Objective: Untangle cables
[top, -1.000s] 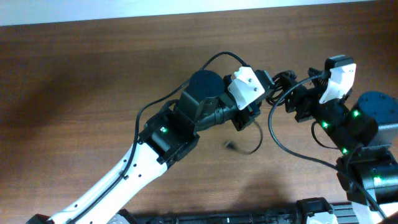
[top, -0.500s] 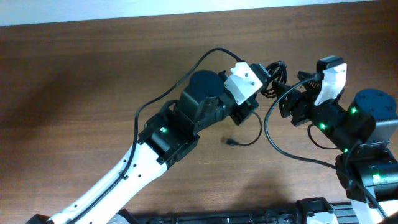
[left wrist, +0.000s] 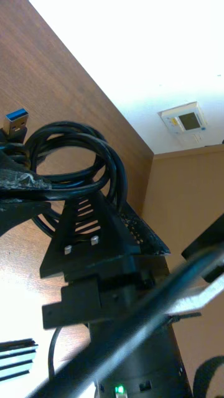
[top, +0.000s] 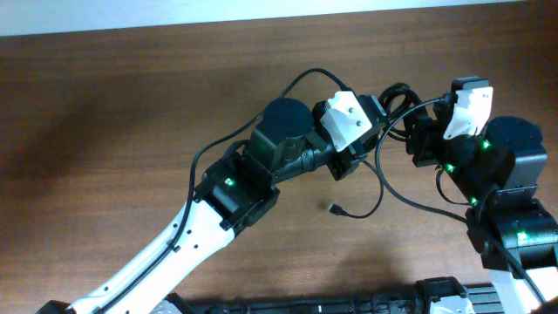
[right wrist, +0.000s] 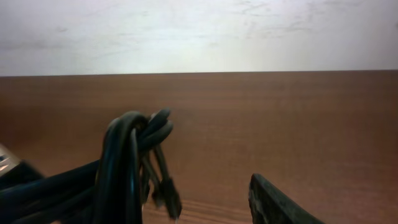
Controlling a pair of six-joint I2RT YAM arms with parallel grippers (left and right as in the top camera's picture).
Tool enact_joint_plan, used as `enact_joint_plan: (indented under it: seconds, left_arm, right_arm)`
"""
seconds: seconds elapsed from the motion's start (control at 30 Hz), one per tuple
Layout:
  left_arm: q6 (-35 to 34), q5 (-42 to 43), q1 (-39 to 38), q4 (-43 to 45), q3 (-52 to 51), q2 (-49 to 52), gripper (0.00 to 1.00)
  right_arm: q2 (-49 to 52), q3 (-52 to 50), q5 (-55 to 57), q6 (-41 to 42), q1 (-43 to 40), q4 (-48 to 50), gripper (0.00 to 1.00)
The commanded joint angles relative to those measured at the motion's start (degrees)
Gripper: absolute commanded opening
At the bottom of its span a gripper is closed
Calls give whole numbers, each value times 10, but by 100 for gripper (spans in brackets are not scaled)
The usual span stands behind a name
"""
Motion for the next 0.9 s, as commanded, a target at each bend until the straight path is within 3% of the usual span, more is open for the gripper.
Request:
enact_joint_plan:
  seconds: [0.0, 0.07, 0.1, 0.13, 0.2, 0.23, 0.3, 0.33, 0.37, 0.47, 0.6, 0.77, 0.87]
  left_arm:
    - [9, 28, 0, 7, 9, -14, 0]
    - [9, 62, 0, 7, 9, -14, 0]
    - [9, 67, 0, 2, 9, -14, 0]
    - [10, 67, 0, -3, 9, -14, 0]
    - [10, 66, 0, -10, 9, -14, 0]
    - [10, 65, 0, -14, 9, -14, 10]
    - [9, 46, 0, -19, 9, -14, 53]
    - [9, 29, 1, -20, 9, -14, 90]
    - [9, 5, 2, -22, 9, -14, 99]
    - [-37, -2, 24, -16, 9, -14, 99]
    - [-148, 2, 78, -14, 9, -15, 99]
    - [-158, 118, 111, 17, 9, -15, 99]
    - [-158, 210, 113, 32, 9, -15, 68]
  right_arm:
    - [3, 2, 37, -2, -1, 2, 51]
    - [3, 2, 37, -2, -1, 12, 43]
    - [3, 2, 37, -2, -1, 22, 17]
    - [3, 2, 37, -2, -1, 26, 4]
    - [2, 2, 36, -2, -1, 28, 4]
    - [2, 2, 34, -2, -1, 32, 4]
    - [-3, 2, 30, -2, -1, 45, 4]
    - [-7, 2, 30, -2, -1, 52, 4]
    - [-13, 2, 30, -2, -1, 61, 4]
    - [-33, 2, 25, -10, -1, 73, 4]
    - [-55, 2, -83, -55, -1, 99, 4]
    - [-58, 2, -223, -99, -1, 138, 4]
    - [-58, 2, -254, -99, -1, 176, 4]
